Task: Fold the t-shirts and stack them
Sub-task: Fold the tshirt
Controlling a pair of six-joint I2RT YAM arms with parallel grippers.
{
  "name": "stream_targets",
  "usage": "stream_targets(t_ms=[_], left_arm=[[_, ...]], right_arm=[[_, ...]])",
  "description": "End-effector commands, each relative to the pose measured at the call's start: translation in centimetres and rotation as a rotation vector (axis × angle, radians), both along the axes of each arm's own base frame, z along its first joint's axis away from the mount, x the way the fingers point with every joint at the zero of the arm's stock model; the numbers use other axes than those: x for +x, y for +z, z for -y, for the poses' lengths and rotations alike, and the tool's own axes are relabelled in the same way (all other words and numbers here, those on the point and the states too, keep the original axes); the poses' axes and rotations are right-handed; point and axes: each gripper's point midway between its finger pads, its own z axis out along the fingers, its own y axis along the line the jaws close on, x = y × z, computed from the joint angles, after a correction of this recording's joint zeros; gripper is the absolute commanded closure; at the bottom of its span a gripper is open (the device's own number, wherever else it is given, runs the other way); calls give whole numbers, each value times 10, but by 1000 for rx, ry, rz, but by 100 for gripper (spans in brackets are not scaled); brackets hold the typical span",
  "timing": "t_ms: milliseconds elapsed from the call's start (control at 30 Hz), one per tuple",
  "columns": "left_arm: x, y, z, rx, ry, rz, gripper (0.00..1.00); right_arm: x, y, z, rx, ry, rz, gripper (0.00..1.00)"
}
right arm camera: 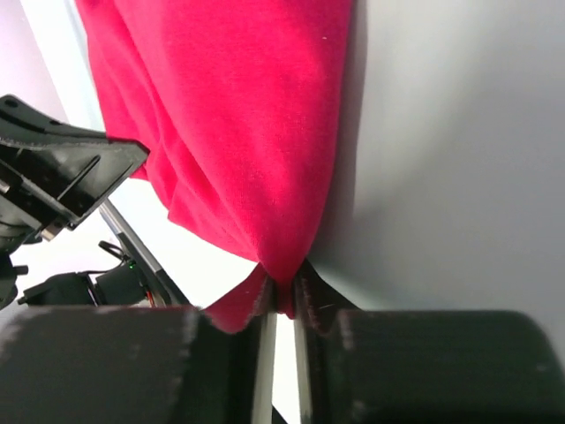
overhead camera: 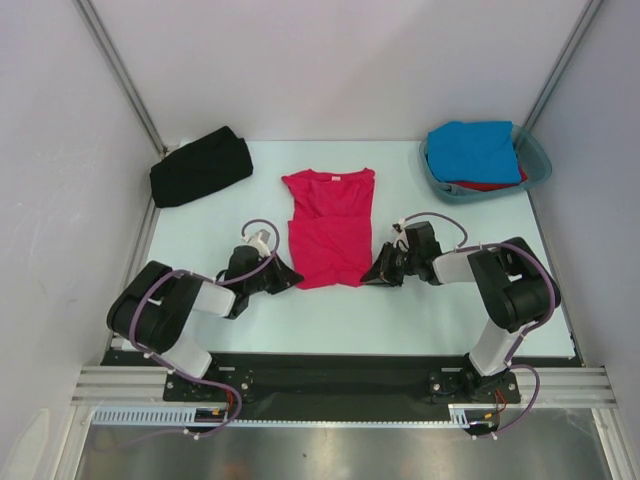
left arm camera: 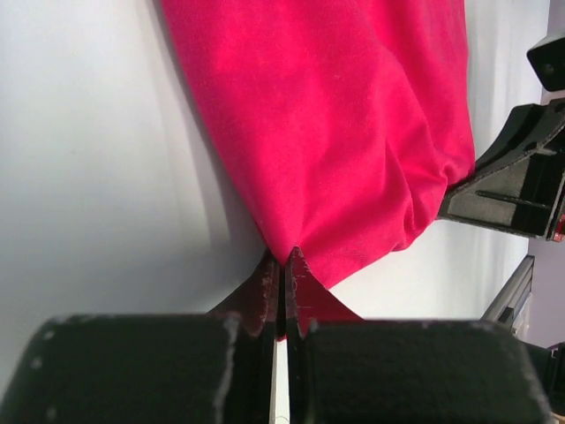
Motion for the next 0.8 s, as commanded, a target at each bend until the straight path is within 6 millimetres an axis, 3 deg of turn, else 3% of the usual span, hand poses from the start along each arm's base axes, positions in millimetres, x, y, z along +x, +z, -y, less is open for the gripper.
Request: stream_targets(t_ms=[0, 133, 233, 533, 700, 767], left_arm=[[-76, -62, -25, 162, -46, -289, 100], [-87, -56, -24, 165, -74, -309, 100], [-97, -45, -26, 185, -95, -316, 100], [-124, 1, -38, 241, -120, -302, 100], [-117, 46, -34, 186, -94, -224, 100], [-114, 55, -33, 173, -85, -209, 100]], right_arm=[[1, 6, 6, -34, 1, 38, 86], [-7, 18, 9, -39, 7, 53, 100], [-22, 19, 20, -84, 0, 32, 100], [-73, 62, 36, -135, 13, 67, 100], [-89, 87, 35, -104, 32, 114, 100], [-87, 94, 34, -102, 28, 129, 100]])
